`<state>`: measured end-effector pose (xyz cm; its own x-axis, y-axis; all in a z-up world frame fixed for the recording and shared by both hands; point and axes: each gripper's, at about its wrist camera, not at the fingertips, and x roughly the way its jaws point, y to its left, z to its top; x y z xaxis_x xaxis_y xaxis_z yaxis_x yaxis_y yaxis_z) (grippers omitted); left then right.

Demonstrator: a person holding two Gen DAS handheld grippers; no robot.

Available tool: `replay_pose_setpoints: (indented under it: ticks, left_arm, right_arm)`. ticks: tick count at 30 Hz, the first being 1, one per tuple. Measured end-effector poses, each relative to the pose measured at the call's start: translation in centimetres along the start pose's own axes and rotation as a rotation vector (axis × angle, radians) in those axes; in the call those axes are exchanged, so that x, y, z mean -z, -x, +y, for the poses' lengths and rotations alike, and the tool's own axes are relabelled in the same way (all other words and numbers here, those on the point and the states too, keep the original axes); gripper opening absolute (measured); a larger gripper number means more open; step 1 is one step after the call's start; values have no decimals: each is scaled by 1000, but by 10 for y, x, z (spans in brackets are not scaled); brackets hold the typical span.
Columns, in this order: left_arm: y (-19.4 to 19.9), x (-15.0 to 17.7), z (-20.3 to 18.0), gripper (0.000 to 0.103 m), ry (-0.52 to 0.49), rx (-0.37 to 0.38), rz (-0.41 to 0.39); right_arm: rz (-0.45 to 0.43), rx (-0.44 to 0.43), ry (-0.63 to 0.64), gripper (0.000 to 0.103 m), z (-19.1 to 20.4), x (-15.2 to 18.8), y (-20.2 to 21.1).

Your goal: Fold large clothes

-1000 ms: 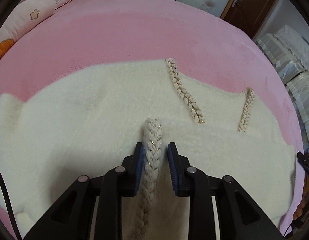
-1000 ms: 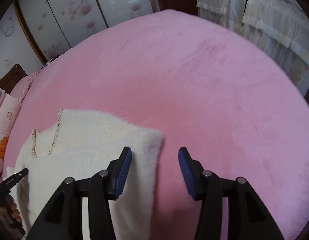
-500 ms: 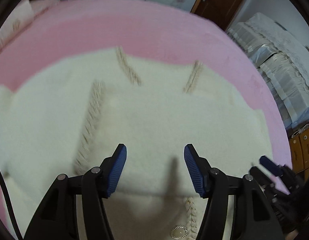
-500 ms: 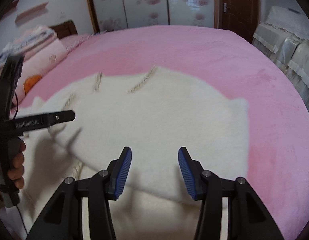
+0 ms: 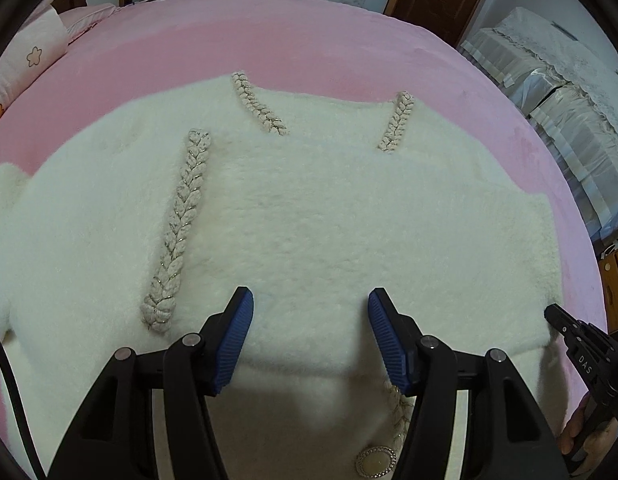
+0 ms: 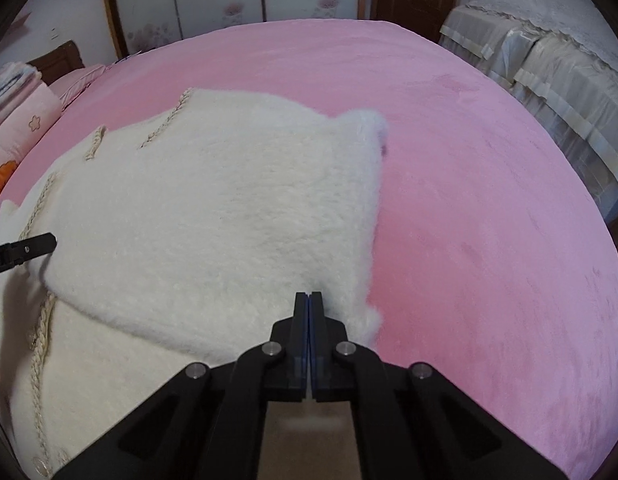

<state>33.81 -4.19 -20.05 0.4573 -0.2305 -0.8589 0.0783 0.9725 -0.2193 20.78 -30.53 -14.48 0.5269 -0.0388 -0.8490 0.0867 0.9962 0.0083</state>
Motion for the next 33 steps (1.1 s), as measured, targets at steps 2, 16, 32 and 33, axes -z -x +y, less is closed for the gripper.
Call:
replay_pose_setpoints:
  ticks: [2, 16, 32, 33]
  left_arm:
    - [4, 0, -2, 58, 6, -8, 6]
    - [55, 18, 1, 69, 58, -40, 49]
    - [176, 86, -28, 72, -47, 45, 15]
    - [182, 91, -27, 72, -50, 49, 13]
  right_arm:
    - [5, -9, -27, 4, 4, 2, 4]
    - [-48, -57, -102, 32, 17, 13, 67]
    - [-106, -122, -99, 32, 41, 46, 146]
    - [-100, -127, -94, 32, 44, 51, 149]
